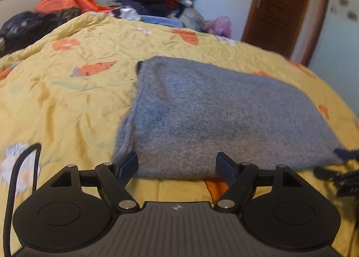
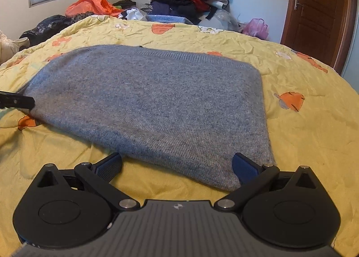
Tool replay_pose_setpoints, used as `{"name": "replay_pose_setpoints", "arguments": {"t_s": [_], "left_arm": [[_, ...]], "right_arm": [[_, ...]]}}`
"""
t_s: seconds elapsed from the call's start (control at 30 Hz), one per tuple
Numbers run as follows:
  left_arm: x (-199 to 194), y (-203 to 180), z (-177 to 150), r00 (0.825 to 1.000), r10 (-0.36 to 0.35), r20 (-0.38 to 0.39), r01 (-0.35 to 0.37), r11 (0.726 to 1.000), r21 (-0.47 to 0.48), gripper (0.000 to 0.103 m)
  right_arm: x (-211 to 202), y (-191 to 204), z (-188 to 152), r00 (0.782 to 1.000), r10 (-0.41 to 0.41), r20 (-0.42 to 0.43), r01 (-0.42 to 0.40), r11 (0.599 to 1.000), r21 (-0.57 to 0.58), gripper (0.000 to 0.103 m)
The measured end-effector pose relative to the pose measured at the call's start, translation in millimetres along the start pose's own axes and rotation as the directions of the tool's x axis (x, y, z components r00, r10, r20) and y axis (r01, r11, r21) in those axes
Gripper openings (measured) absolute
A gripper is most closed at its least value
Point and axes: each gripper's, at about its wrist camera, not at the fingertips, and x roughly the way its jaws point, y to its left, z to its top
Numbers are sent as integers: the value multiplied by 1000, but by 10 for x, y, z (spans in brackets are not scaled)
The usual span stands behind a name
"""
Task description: Fold small clothes
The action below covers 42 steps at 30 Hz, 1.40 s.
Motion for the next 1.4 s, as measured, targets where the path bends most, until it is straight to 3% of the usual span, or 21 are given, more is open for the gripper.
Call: {"name": "replay_pose_setpoints", "arguments": {"t_s": [0.13, 0.27, 0.37, 0.53, 0.63, 0.73, 1.3, 1.4], "left_arm": [[-129, 175, -180, 1000, -22, -19, 19, 984, -176, 78], [-167, 236, -217, 999, -30, 25, 36, 970, -241, 84], [-66, 169, -143, 1000, -2, 28, 8, 976, -219, 87], [163, -46, -20, 992, 128, 7, -126, 984, -126, 92], [227, -103, -4, 990, 141, 1, -140, 983, -119, 100], [253, -128, -4, 987, 158, 4, -156, 981, -112, 101], [241, -98, -15, 990, 138, 13, -136, 984, -112, 101], [180, 33, -5, 997, 79, 25, -73, 977, -202, 100]], "right_arm": [[4, -5, -2, 1000, -1, 3, 1, 1000, 2, 103], [6, -5, -1, 1000, -1, 3, 1, 1000, 1, 103], [4, -7, -1, 1000, -1, 4, 1, 1000, 2, 103], [3, -8, -2, 1000, -1, 4, 1, 1000, 2, 103], [2, -7, -3, 1000, -1, 4, 1, 1000, 2, 103], [1, -8, -3, 1000, -1, 4, 1, 1000, 2, 103], [-1, -10, -7, 1000, -2, 5, 2, 1000, 3, 103], [-54, -51, -19, 1000, 11, 25, -12, 999, 46, 103]]}}
